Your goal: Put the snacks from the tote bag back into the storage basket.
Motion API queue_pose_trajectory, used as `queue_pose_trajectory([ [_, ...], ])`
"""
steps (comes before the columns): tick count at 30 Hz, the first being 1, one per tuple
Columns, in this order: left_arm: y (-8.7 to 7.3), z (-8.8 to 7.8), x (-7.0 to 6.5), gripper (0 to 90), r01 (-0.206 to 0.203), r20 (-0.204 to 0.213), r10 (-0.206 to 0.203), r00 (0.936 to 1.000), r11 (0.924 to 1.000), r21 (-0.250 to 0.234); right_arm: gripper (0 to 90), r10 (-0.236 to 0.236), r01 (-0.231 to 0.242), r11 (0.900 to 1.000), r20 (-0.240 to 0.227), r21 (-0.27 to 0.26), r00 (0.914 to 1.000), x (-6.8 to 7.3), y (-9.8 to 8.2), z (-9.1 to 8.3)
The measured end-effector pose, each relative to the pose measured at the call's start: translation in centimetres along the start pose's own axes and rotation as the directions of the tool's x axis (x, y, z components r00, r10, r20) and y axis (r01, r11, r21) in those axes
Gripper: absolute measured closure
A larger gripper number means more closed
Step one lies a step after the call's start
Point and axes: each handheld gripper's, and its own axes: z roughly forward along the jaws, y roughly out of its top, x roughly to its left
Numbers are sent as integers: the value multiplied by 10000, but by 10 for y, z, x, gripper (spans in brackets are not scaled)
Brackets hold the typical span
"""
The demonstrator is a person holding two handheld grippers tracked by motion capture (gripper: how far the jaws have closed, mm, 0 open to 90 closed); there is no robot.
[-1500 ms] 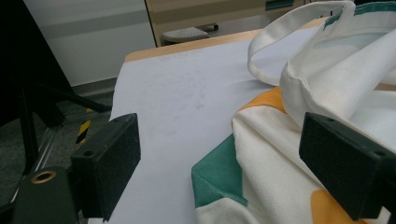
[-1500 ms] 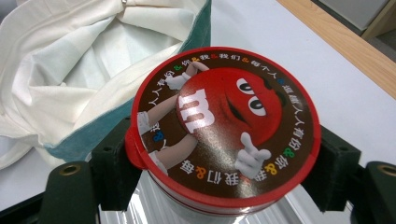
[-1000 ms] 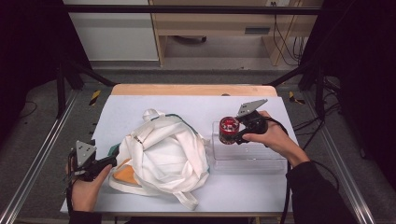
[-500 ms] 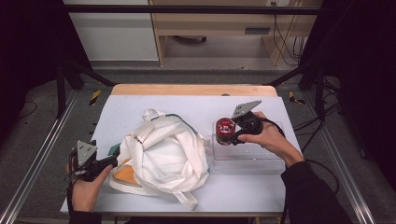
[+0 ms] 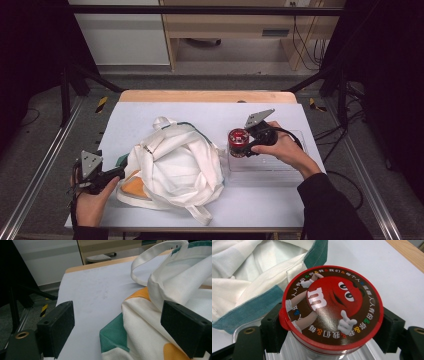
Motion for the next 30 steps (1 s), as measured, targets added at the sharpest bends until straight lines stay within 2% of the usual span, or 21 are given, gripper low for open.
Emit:
queue_pose_trajectory([
  [15, 0, -1, 1, 118, 47, -4, -47, 10000, 10000, -48, 250, -10, 11, 9995, -3, 302, 10000, 1, -3, 5],
  [30, 1, -1, 1, 119, 34, -1, -34, 10000, 10000, -65, 249, 187, -185, 9987, -48, 476, 9998, 0, -11, 13],
])
